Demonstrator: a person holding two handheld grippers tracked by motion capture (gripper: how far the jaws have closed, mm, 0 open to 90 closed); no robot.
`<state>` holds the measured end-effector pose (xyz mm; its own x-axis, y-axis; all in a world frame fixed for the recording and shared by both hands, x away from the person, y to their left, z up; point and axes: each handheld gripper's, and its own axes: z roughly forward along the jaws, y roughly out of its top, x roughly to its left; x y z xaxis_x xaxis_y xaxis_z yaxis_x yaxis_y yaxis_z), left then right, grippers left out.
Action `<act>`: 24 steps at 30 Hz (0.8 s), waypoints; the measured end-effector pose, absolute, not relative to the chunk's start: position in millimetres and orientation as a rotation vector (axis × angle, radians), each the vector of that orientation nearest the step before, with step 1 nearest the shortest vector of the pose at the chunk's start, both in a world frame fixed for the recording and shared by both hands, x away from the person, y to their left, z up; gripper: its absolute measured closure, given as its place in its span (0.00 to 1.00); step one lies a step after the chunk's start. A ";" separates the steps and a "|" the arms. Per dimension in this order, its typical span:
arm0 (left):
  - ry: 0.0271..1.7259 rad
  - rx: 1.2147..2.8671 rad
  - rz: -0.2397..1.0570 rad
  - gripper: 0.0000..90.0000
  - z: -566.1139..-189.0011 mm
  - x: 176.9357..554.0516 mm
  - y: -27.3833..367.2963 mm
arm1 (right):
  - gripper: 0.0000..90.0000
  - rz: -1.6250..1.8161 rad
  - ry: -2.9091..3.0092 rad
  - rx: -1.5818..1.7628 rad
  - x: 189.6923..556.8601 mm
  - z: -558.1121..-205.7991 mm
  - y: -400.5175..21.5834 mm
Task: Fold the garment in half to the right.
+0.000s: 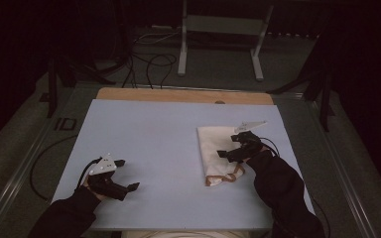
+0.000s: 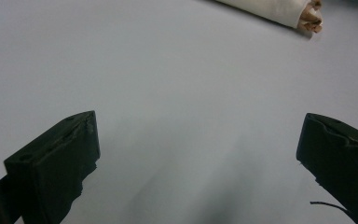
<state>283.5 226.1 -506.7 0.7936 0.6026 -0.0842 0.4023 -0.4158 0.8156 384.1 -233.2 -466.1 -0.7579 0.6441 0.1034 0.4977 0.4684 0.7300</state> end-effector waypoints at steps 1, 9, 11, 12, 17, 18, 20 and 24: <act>0.745 2.063 0.278 0.00 -506.8 283.5 225.9 | 0.11 1.164 2.525 0.995 380.8 -466.7 -236.0; 0.744 2.065 0.276 0.00 -507.0 283.4 225.5 | 0.11 1.172 2.480 1.010 359.8 -469.2 -252.6; 0.744 2.065 0.275 0.00 -506.7 283.1 225.4 | 0.11 1.187 2.469 1.015 354.2 -470.3 -256.8; 0.744 2.065 0.275 0.00 -506.7 283.1 225.4 | 0.11 1.196 2.469 1.015 351.6 -471.3 -258.3; 0.745 2.064 0.276 0.00 -506.8 283.0 225.8 | 0.11 1.185 2.473 1.020 339.4 -476.3 -263.0; 0.745 2.064 0.277 0.00 -506.7 283.0 225.9 | 0.11 1.197 2.472 1.024 337.4 -477.4 -264.6; 0.745 2.064 0.276 0.00 -506.6 283.0 225.9 | 0.11 1.208 2.469 1.022 332.4 -480.9 -267.4; 0.744 2.067 0.278 0.00 -506.5 282.7 225.9 | 0.11 1.233 2.470 1.019 322.6 -488.7 -271.1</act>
